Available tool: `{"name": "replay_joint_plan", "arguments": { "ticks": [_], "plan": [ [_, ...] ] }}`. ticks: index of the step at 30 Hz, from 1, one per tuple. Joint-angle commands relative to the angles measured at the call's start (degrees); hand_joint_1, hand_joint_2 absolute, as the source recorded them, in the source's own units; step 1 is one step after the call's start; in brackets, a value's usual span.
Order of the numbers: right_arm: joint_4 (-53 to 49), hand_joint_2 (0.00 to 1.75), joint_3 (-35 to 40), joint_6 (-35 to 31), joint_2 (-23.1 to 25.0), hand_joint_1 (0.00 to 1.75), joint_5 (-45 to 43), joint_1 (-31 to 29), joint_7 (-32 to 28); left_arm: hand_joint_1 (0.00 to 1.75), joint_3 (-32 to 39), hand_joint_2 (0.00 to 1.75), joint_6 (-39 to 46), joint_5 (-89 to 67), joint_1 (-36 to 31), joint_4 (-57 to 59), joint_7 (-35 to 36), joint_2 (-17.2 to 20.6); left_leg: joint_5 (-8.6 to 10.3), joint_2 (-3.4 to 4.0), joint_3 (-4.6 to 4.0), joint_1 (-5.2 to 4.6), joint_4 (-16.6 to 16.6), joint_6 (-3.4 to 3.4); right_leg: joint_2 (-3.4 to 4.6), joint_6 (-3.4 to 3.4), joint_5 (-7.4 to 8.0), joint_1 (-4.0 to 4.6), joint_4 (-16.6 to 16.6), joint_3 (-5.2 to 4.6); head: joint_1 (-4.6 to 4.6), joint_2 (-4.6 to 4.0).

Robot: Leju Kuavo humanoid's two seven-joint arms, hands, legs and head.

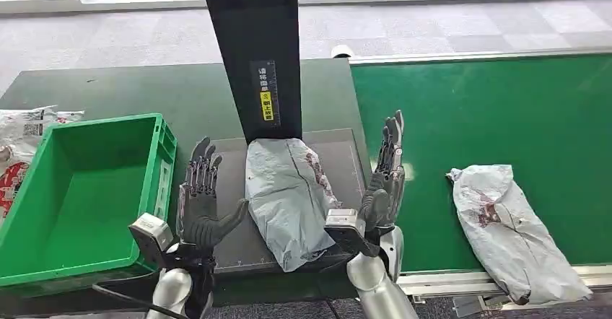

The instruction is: Moved the parcel from conveyor to table for the left to box.

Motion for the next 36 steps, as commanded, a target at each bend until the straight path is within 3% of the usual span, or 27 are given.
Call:
{"name": "replay_joint_plan", "arguments": {
  "ticks": [1, 2, 3, 4, 5, 6, 9, 12, 18, 36],
  "plan": [
    [0.17, 0.0, -1.39, 0.17, 0.69, 0.0, -0.2, 2.37, 0.04, 0.0, 0.15, 1.75, 0.1, 0.05, -1.75, 2.54, 0.22, 1.49, 0.03, -0.09, 0.21, 0.05, -0.18, -0.01, -0.13, -0.08, -0.01, 0.06, -0.18, 0.24, 0.0, 0.0],
    [0.17, 0.0, -1.39, 0.17, 0.69, 0.0, -0.2, 2.37, 0.04, 0.0, 0.15, 1.75, 0.1, 0.05, -1.75, 2.54, 0.22, 1.49, 0.02, -0.08, 0.15, 0.03, -0.12, -0.01, -0.12, -0.06, -0.02, 0.04, -0.11, 0.17, 0.0, 0.0],
    [-14.23, 1.75, 3.19, 0.17, 0.44, 0.0, -9.41, 3.91, 0.04, 0.0, -10.09, 1.75, 6.55, -14.35, -12.12, 16.94, 14.62, 2.08, 0.03, -0.1, 0.24, 0.05, -0.2, -0.01, -0.15, -0.09, -0.01, 0.07, -0.2, 0.28, 0.0, 0.0],
    [-20.83, 1.75, 3.32, 0.17, 0.79, 0.0, -9.04, 3.23, 0.04, 0.0, -12.36, 1.75, 15.02, -29.04, -18.79, 43.65, 17.29, -1.51, 0.03, -0.09, 0.2, 0.03, -0.18, -0.01, -0.13, -0.08, -0.01, 0.05, -0.16, 0.23, 0.0, 0.0],
    [-20.42, 1.75, 3.53, 0.17, 0.79, 0.0, -9.03, 2.93, 0.04, 0.0, -13.83, 1.75, 15.63, -27.12, -18.76, 44.59, 16.66, -1.51, 0.19, -0.85, -0.13, -0.12, -0.03, 0.03, -0.89, -0.01, -0.13, -0.11, 0.06, 0.12, 0.0, 0.0],
    [-18.71, 1.75, 3.36, 0.17, 0.79, 0.0, -9.16, 1.87, 0.04, 0.0, -17.57, 1.75, 16.68, -23.01, -19.57, 46.05, 16.47, -1.51, 0.22, -1.01, -0.11, -0.08, -0.03, 0.04, -1.06, -0.03, -0.14, -0.07, 0.02, 0.19, -0.02, 0.0],
    [-18.71, 1.75, 3.36, 0.17, 0.79, 0.0, -9.16, 1.87, 0.04, 0.0, -17.57, 1.75, 16.68, -23.01, -19.57, 46.05, 16.47, -1.51, 0.33, -1.0, 0.0, -0.26, -0.14, 0.32, -1.1, 0.08, -0.01, -0.17, -0.2, 0.43, 0.04, 0.0],
    [-18.59, 1.75, 3.67, 0.17, 0.79, 0.0, -9.5, 2.54, 0.04, 0.0, -23.51, 1.75, 18.54, -17.43, -21.56, 48.98, 16.27, -1.51, 0.11, -0.21, 0.02, -0.19, -0.02, 0.16, -0.29, 0.08, 0.1, -0.16, -0.05, 0.14, 0.0, 0.0],
    [-18.42, 1.75, 3.36, 0.17, 0.79, 0.0, -9.13, 3.06, 0.04, 0.0, -29.09, 1.75, 20.14, -10.77, -22.67, 51.41, 15.66, -1.51, 0.11, -0.18, 0.05, -0.12, 0.0, 0.16, -0.23, 0.08, 0.15, -0.11, -0.1, 0.19, 0.0, 0.0],
    [-18.12, 1.75, 3.44, 0.17, 0.79, 0.0, -8.84, 3.08, 0.04, 0.0, -29.39, 1.75, 20.15, -10.21, -22.79, 51.74, 15.45, -1.51, 0.12, -0.11, 0.09, -0.13, -0.01, 0.19, -0.16, 0.09, 0.17, -0.12, -0.1, 0.23, 0.0, 0.0]
  ]
}}
